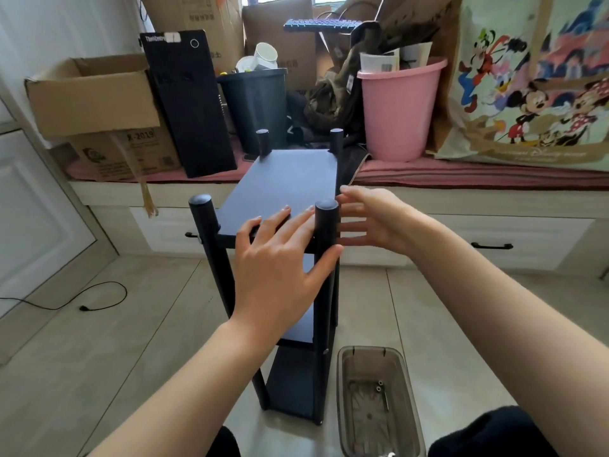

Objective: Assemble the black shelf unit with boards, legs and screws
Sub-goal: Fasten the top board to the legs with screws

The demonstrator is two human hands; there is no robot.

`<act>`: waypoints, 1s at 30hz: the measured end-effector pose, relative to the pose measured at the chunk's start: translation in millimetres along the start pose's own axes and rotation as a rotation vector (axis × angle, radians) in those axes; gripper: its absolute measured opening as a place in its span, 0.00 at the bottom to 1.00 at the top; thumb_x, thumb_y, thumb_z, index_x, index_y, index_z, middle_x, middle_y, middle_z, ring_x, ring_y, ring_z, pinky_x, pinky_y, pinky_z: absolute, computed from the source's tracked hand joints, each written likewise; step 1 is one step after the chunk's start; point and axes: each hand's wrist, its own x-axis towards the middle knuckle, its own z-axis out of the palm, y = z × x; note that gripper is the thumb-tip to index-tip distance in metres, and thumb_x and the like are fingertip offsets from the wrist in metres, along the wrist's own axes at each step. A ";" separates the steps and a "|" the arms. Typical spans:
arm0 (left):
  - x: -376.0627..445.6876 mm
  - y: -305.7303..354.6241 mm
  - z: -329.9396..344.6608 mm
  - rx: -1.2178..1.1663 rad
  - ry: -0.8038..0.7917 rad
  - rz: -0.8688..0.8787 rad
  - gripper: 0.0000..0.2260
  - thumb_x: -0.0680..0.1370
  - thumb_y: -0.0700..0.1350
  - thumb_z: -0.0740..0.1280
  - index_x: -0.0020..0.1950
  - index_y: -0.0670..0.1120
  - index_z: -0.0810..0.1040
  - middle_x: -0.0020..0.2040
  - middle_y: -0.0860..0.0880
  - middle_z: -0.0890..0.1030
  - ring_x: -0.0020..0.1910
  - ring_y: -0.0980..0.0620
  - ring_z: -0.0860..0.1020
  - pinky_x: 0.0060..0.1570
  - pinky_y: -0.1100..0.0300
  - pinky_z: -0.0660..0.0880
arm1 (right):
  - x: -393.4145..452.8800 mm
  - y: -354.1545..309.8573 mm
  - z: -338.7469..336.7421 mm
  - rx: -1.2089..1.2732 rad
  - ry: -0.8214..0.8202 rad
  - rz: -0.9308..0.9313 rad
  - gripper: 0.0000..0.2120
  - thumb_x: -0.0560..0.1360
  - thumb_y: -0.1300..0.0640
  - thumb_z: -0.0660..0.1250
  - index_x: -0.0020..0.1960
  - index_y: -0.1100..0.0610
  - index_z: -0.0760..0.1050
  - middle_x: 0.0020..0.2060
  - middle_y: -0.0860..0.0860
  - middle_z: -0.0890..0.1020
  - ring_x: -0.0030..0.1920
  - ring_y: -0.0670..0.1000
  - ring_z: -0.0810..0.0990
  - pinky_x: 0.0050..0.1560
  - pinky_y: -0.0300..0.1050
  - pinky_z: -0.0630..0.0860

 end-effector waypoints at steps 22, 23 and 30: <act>4.1 -5.0 14.4 0.019 0.149 0.055 0.21 0.79 0.60 0.63 0.59 0.46 0.85 0.59 0.51 0.84 0.64 0.46 0.79 0.65 0.45 0.66 | 130.9 -36.8 8.4 0.115 0.273 -0.171 0.04 0.80 0.61 0.63 0.49 0.62 0.75 0.31 0.52 0.79 0.24 0.47 0.77 0.24 0.36 0.73; 3.9 -4.7 13.7 0.016 0.150 0.049 0.22 0.79 0.61 0.63 0.59 0.47 0.85 0.59 0.52 0.84 0.64 0.46 0.79 0.65 0.46 0.66 | 130.1 -33.3 6.4 0.131 0.258 -0.186 0.05 0.81 0.61 0.62 0.52 0.62 0.75 0.29 0.51 0.78 0.22 0.45 0.76 0.24 0.35 0.72; 4.0 -4.2 13.5 0.027 0.131 0.062 0.22 0.79 0.61 0.62 0.60 0.46 0.85 0.60 0.51 0.84 0.64 0.46 0.79 0.64 0.46 0.66 | 127.2 -27.5 -6.3 0.115 0.145 -0.234 0.08 0.82 0.60 0.61 0.58 0.60 0.76 0.33 0.51 0.79 0.28 0.48 0.79 0.30 0.39 0.76</act>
